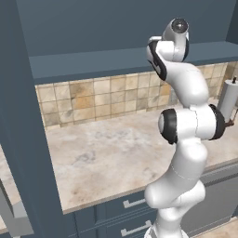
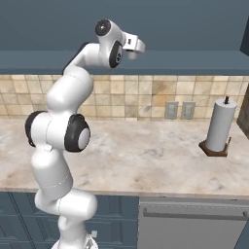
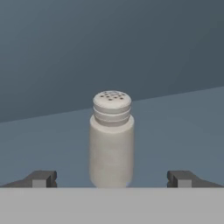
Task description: Move the mayonnaise and shaker from the cabinet to the dining counter.
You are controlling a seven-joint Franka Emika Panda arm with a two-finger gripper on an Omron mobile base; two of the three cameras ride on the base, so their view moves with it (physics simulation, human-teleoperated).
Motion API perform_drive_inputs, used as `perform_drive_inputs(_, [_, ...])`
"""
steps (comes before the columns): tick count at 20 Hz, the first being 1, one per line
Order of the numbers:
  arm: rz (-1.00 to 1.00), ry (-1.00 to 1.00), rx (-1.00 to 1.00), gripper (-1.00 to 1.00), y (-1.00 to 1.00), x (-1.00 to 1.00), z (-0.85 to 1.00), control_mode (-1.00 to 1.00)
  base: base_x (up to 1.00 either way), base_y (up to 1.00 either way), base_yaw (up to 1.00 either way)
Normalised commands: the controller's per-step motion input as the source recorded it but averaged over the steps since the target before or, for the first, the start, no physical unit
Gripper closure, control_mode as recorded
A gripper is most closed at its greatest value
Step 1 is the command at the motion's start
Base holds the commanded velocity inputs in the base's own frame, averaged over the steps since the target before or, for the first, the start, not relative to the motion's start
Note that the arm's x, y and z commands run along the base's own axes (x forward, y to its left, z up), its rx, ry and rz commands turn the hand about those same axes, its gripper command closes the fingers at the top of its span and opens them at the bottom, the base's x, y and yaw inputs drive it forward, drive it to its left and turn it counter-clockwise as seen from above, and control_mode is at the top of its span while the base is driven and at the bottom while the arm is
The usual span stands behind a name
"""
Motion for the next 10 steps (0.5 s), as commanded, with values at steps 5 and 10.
perform_drive_inputs(5, [0.00,0.03,0.00,-1.00,-0.01,0.18,-0.05,-1.00,0.00,0.00,0.00])
perform_drive_inputs(10, [0.00,0.03,0.00,-1.00,-0.06,0.18,-0.01,-1.00,0.00,0.00,0.00])
